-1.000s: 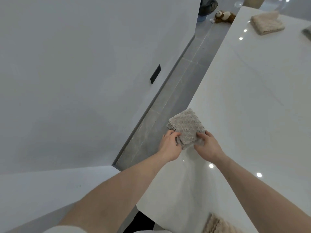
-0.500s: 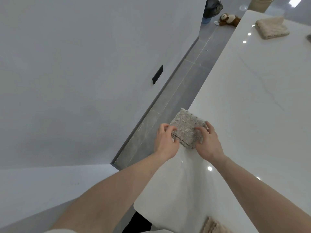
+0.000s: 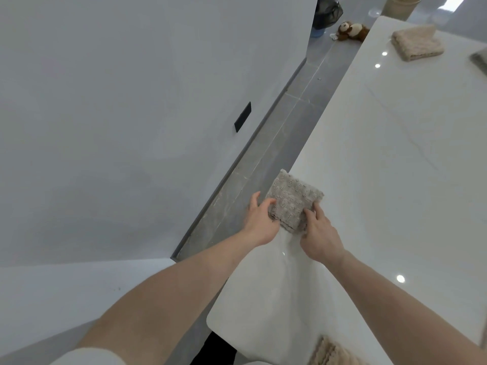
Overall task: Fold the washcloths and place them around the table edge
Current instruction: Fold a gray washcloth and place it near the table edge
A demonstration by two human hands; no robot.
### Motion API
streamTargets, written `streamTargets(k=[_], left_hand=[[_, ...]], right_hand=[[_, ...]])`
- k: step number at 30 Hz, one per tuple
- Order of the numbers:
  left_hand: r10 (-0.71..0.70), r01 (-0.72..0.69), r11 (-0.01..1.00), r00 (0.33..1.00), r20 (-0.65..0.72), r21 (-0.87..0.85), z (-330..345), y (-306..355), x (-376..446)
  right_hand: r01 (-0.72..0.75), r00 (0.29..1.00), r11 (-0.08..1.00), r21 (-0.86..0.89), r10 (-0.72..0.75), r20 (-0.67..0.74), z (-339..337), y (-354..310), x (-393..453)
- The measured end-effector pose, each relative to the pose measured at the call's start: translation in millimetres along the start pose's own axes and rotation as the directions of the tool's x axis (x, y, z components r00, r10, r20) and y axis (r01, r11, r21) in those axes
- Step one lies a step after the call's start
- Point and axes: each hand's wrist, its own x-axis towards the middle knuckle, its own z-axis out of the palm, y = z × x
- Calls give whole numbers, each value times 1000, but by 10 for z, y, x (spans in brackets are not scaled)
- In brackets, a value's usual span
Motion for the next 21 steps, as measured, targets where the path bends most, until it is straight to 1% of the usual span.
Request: streamTargets(k=[2,4,5,6,7,8,9,10,11,12,14,16,17,18,20,21], left_hand=[[36,-39,990,999,30,139,22,-34,-63],[39,-66,974,991,129,216,34,-58,-107],[42,-76,967,989,142,244,40,-56,-124],[74,-101,953,992,106,285,53,-53,-136],[148,-153,924,988,42,351,64,-47,-148],[238,-218,870,971,11,443,68,-33,-151],[321,-296,791,946,48,535,73,-23,-148],[362,-370,706,921,141,604,78,-27,-141],[348,-412,650,908,231,639,81,-37,-138],[313,-418,629,908,278,656,80,-52,-137],[273,-412,595,911,309,690,91,-86,-126],[238,-442,530,897,374,724,65,-64,-129],[229,-453,517,891,393,726,39,-40,-143],[238,-452,527,891,386,720,7,-11,-161],[282,-424,594,906,317,683,-62,62,-249],[294,-406,650,914,280,642,-86,95,-332]], right_hand=[[-7,1000,1000,26,8,-27,19,-4,-18],[-9,1000,999,34,10,-21,24,-1,-13],[-12,1000,999,33,12,-17,23,5,-10],[-9,1000,999,33,10,-27,26,11,-5],[-2,999,999,35,4,-42,34,14,-16],[7,999,999,31,-6,-45,38,18,-24],[16,1000,1000,21,-15,-26,29,15,-35],[17,1000,1000,7,-17,5,22,14,-46],[12,1000,1000,-4,-12,27,13,3,-64],[3,1000,1000,-3,-3,29,12,-9,-79],[2,999,1000,5,-2,35,9,-25,-96],[5,994,1000,-16,-3,105,-11,-63,-109],[-9,993,1000,-4,10,121,-14,-78,-121],[-30,993,999,33,26,112,-13,-90,-130],[-52,997,990,131,45,55,-16,-110,-191],[-50,999,983,178,46,24,-17,-119,-262]])
